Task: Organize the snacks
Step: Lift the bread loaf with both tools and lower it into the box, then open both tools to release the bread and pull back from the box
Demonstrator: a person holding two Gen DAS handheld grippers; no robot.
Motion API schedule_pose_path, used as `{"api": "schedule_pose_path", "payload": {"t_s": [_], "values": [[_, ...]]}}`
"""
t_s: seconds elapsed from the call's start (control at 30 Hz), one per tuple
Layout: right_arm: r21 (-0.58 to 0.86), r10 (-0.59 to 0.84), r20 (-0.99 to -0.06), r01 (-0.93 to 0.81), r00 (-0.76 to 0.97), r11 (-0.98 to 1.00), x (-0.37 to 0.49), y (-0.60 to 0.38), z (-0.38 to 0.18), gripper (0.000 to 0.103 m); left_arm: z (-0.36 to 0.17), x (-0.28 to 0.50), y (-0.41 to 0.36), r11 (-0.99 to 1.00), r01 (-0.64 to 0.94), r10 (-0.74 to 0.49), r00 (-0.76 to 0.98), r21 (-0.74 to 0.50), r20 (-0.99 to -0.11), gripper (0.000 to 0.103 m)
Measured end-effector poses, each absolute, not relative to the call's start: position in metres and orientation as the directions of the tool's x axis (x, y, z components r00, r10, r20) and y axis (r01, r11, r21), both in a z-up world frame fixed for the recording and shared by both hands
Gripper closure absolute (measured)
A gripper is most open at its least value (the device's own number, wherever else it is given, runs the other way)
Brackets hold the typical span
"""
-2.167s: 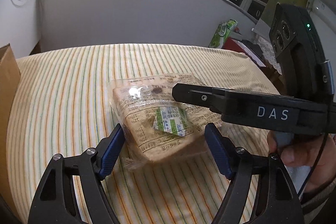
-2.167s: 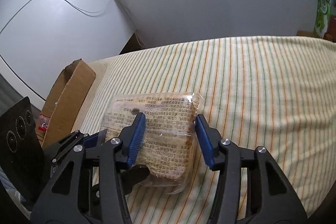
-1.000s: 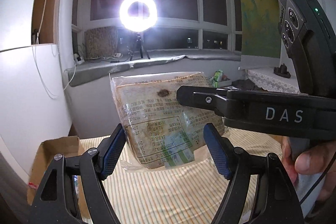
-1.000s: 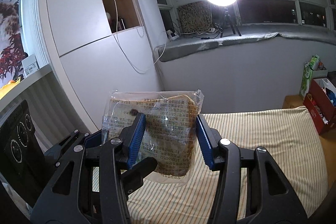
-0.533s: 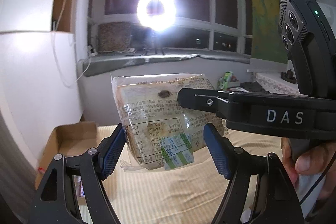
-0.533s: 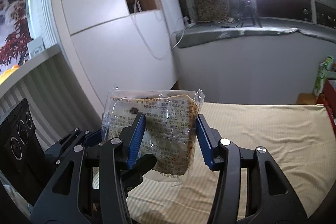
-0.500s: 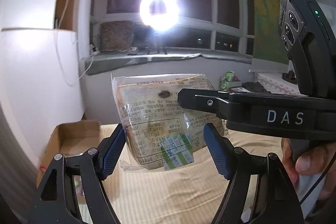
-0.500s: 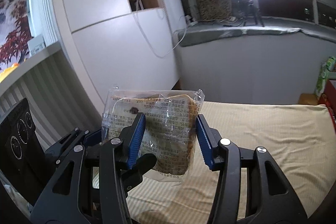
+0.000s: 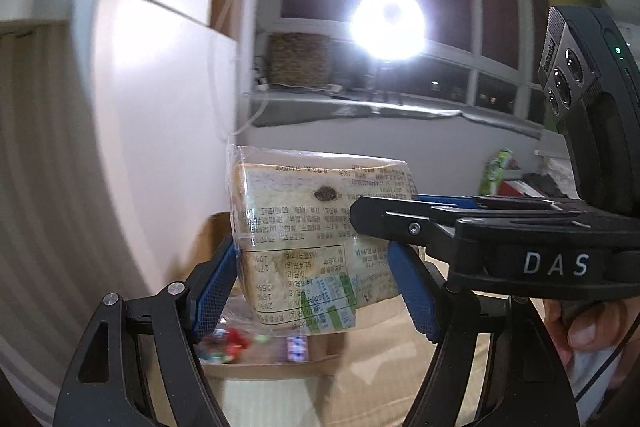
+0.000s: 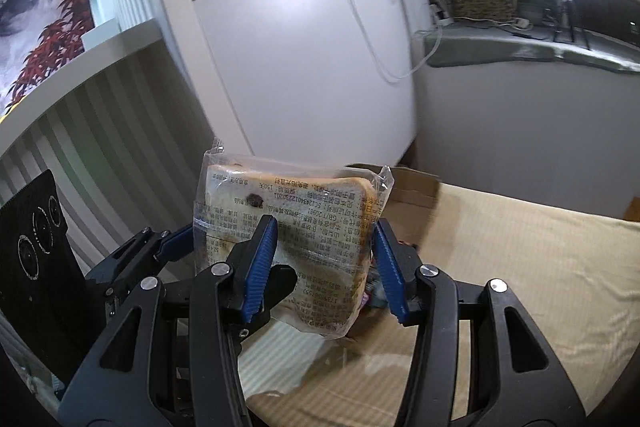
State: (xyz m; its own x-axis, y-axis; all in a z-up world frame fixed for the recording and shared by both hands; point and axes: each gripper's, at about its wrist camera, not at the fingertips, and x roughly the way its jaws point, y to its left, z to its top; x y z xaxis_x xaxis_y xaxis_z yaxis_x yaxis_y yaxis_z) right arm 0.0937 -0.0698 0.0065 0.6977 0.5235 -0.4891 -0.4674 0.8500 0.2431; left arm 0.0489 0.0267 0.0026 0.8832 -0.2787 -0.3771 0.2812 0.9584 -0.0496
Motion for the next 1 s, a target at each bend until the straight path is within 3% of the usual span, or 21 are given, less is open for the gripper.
{"api": "schedule_pose_path", "payload": {"t_s": [0.5, 0.7, 0.87, 0.93, 1.0], "values": [[0.262, 0.563, -0.496, -0.505, 0.66, 0.823, 0.123, -0.047, -0.003, 0.052, -0.002, 0.064, 0.059, 0.977, 0.211, -0.206, 0.902, -0.03, -0.379, 0.028], [0.261, 0.525, -0.575, -0.467, 0.627, 0.845, 0.159, -0.045, -0.045, 0.052, -0.027, 0.09, 0.059, 0.98, 0.197, -0.184, 0.867, -0.02, -0.463, 0.028], [0.179, 0.4, -0.525, -0.362, 0.751, 0.915, 0.143, -0.071, -0.049, 0.031, -0.057, 0.09, 0.083, 0.996, 0.093, -0.078, 0.857, 0.004, -0.51, 0.025], [0.124, 0.356, -0.493, -0.341, 0.794, 0.932, 0.127, -0.076, -0.046, 0.03, -0.061, 0.081, 0.102, 0.999, 0.053, -0.051, 0.861, -0.009, -0.506, 0.024], [0.066, 0.303, -0.448, -0.307, 0.841, 0.949, 0.108, -0.078, -0.044, 0.019, -0.06, 0.072, 0.122, 0.999, 0.016, -0.033, 0.867, -0.038, -0.496, 0.024]]}}
